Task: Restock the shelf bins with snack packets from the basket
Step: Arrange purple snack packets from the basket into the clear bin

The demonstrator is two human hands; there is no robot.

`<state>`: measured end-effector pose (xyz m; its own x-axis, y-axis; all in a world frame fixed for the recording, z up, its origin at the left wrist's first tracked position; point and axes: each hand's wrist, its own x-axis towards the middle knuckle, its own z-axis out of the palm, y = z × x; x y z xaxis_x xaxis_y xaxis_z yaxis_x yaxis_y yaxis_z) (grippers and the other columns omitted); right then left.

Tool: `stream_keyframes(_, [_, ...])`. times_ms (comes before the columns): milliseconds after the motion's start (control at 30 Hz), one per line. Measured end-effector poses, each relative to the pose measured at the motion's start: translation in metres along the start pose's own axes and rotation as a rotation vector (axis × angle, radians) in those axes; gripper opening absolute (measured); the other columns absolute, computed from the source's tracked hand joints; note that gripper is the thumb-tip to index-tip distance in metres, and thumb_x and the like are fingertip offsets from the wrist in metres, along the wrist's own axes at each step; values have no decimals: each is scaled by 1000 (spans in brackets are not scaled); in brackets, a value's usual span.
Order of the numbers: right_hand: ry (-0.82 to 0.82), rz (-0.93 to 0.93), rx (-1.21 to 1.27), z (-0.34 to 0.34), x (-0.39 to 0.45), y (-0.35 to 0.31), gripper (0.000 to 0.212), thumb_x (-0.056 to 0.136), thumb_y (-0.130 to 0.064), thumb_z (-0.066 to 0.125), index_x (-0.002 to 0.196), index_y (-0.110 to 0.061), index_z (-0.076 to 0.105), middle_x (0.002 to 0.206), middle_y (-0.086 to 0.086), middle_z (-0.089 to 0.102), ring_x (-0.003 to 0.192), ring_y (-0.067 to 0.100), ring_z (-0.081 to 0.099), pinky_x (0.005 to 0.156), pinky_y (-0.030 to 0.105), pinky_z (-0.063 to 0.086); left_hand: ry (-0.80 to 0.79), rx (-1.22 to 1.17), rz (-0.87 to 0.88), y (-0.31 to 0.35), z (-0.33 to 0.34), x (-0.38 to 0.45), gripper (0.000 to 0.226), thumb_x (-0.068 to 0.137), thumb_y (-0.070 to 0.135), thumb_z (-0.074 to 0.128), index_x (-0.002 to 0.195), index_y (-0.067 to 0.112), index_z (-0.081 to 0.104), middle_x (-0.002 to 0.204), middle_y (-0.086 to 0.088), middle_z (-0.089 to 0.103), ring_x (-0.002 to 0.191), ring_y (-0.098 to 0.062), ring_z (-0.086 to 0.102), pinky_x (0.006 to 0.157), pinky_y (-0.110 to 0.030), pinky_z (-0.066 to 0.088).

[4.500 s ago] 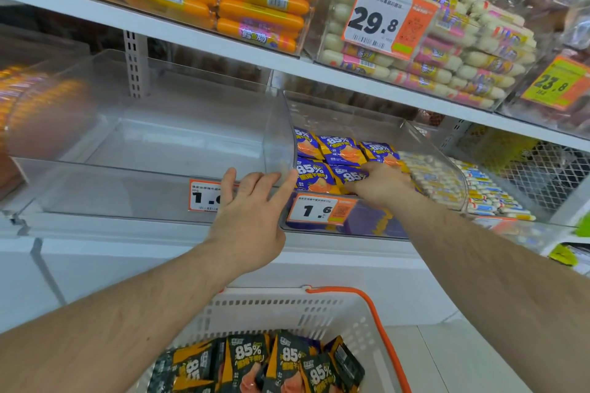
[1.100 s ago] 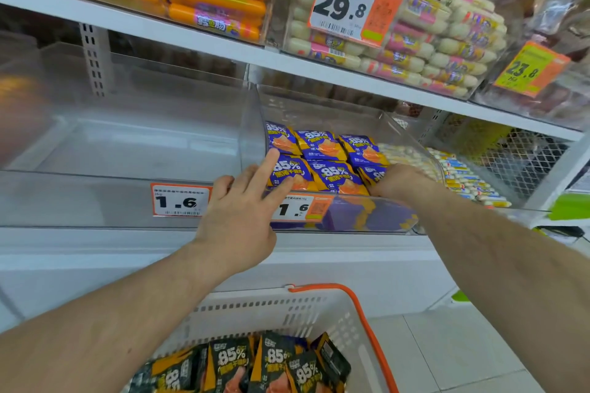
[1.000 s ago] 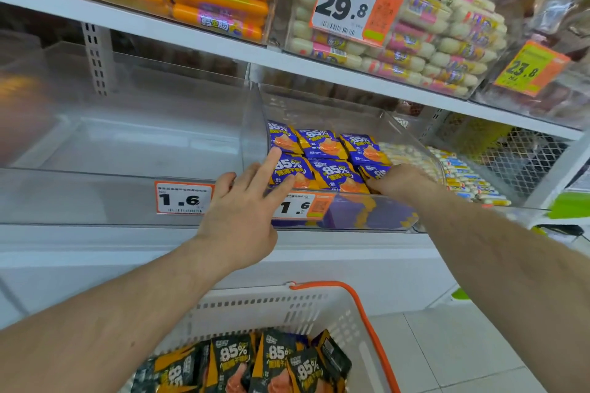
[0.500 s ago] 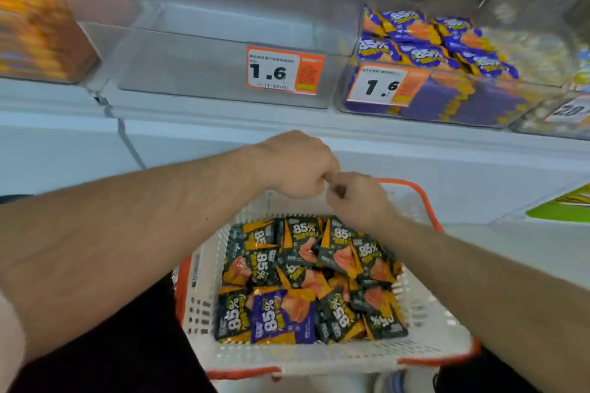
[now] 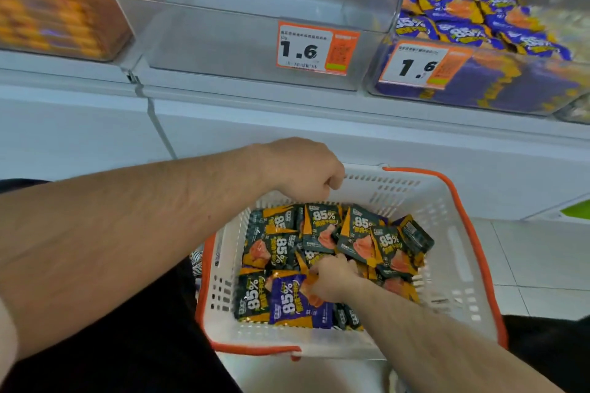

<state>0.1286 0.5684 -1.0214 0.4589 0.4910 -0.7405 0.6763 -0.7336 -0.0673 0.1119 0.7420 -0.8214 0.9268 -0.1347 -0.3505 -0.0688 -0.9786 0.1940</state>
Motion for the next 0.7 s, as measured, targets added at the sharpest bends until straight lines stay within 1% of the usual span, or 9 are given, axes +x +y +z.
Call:
stream_keyframes(67, [114,-16,1,1,-3,-2,35,89,-49,60,112,-25,70,126,5,58,124,31,43,105,48,32,-2,-13,-7,1,0,2,33,98,25,46,128,27,58,131,4,58,114,-18,55,96,-38,47])
stream_keyframes(167, [165,-61,57,5,-7,-4,27,90,-45,59,100,-22,70,110,3,65,108,26,54,98,45,38,-15,-23,-17,3,0,5,33,98,26,46,129,28,57,132,4,57,116,-18,54,97,-39,46])
stream_keyframes(267, [176,-92,81,8,-8,-5,32,89,-43,59,114,-24,63,116,2,62,111,26,54,96,44,39,-30,-26,-31,2,-2,4,35,98,25,46,131,27,56,133,5,56,118,-18,53,98,-39,45])
stream_keyframes(333, [171,-94,49,7,-8,-5,39,87,-43,61,122,-25,60,121,3,58,116,27,51,99,46,38,-37,-27,-43,3,-3,3,35,98,25,46,132,27,56,134,5,56,118,-18,53,99,-39,45])
stream_keyframes(433, [110,-115,-15,3,-10,-10,23,87,-39,66,101,-22,67,111,4,63,111,28,52,102,48,35,-54,-29,-53,2,-2,2,35,98,26,46,131,28,56,132,6,56,117,-16,53,99,-41,46])
stream_keyframes(500, [34,-139,54,-4,-14,-9,15,89,-33,66,95,-20,65,106,4,65,106,27,56,104,47,37,-76,-38,-64,0,-2,2,35,98,26,47,131,28,56,133,7,56,118,-16,53,100,-40,45])
stream_keyframes(533, [2,-156,128,-12,-17,-6,12,90,-28,66,97,-18,65,103,4,65,101,25,60,100,45,44,-80,-48,-74,-1,-2,2,35,98,26,47,132,28,55,134,7,56,119,-16,53,101,-39,45])
stream_keyframes(600, [-25,-197,277,-38,-23,4,7,93,-21,64,94,-15,59,93,2,64,85,18,64,80,35,55,-68,-95,-98,-6,-5,2,35,99,26,46,133,28,55,136,6,54,121,-16,51,103,-35,42])
stream_keyframes(700, [115,-228,391,-93,-37,24,19,95,-24,63,85,-14,51,77,0,55,68,15,56,61,29,47,-54,-165,-140,-17,-12,2,38,100,31,47,136,24,52,141,4,51,125,-16,48,101,-28,39])
